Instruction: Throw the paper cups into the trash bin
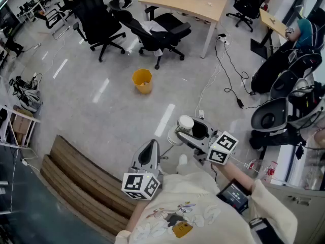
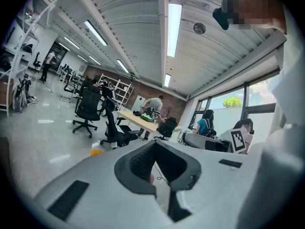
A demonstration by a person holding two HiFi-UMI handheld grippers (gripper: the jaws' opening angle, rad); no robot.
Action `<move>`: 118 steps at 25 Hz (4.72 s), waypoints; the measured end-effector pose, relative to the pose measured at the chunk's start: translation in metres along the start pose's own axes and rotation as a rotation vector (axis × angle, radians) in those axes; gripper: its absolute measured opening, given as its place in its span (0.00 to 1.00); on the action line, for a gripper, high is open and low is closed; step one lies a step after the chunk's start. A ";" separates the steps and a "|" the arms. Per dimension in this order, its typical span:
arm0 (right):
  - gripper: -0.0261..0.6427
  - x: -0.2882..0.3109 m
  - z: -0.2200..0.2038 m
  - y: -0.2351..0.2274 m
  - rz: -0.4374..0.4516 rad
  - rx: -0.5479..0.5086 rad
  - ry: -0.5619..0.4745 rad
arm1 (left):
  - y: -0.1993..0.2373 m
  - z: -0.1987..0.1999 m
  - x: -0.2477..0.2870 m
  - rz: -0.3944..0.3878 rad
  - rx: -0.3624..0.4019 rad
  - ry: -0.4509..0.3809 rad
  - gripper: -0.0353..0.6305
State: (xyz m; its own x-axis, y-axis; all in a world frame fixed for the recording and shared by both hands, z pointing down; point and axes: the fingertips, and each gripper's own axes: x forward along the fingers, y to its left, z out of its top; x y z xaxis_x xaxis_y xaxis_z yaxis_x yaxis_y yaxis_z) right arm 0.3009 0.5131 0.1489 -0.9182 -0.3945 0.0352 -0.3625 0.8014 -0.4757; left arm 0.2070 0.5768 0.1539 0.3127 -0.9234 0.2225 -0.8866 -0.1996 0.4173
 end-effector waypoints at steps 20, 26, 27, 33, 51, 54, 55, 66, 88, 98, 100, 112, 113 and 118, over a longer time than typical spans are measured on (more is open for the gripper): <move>0.48 -0.017 0.045 -0.081 0.125 0.057 -0.047 | -0.014 -0.012 0.083 0.083 -0.012 -0.034 0.06; 0.48 0.007 0.065 -0.108 0.118 0.068 -0.049 | 0.005 0.010 0.113 0.081 -0.015 -0.043 0.06; 0.48 0.016 0.068 -0.115 0.115 0.072 -0.043 | 0.012 0.015 0.123 0.082 -0.022 -0.043 0.06; 0.48 0.094 0.086 -0.169 0.093 0.090 -0.021 | 0.081 0.049 0.194 0.057 -0.040 -0.024 0.06; 0.48 0.356 0.158 -0.281 -0.060 0.046 0.003 | 0.299 0.209 0.366 -0.107 -0.026 0.049 0.06; 0.48 0.370 0.162 -0.298 -0.059 0.053 0.010 | 0.304 0.213 0.382 -0.114 -0.028 0.058 0.06; 0.48 0.374 0.163 -0.304 -0.056 0.056 0.011 | 0.304 0.213 0.387 -0.113 -0.031 0.061 0.06; 0.48 0.450 0.202 -0.405 0.070 0.029 0.109 | 0.342 0.237 0.496 0.013 -0.074 0.066 0.06; 0.48 0.486 0.198 -0.504 0.228 0.001 0.261 | 0.360 0.241 0.607 0.140 -0.066 0.106 0.06; 0.48 0.516 0.176 -0.520 0.155 -0.112 0.299 | 0.388 0.232 0.628 0.099 0.025 0.121 0.06; 0.47 0.524 0.167 -0.523 0.135 -0.116 0.312 | 0.398 0.225 0.634 0.096 0.040 0.138 0.06; 0.47 0.583 0.037 -0.589 0.055 -0.155 0.454 | 0.501 0.112 0.658 0.107 0.004 0.241 0.06; 0.47 0.587 0.025 -0.593 0.053 -0.159 0.468 | 0.511 0.101 0.659 0.117 -0.007 0.244 0.06; 0.47 0.601 -0.039 -0.615 0.045 -0.184 0.525 | 0.553 0.040 0.668 0.140 -0.002 0.290 0.06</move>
State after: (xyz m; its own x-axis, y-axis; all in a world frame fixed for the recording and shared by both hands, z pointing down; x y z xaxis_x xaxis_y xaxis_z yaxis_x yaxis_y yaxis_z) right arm -0.0339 -0.1995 0.4967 -0.8727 -0.1187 0.4735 -0.2995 0.8962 -0.3274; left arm -0.0882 -0.1635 0.4984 0.2724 -0.8097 0.5198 -0.9271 -0.0763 0.3670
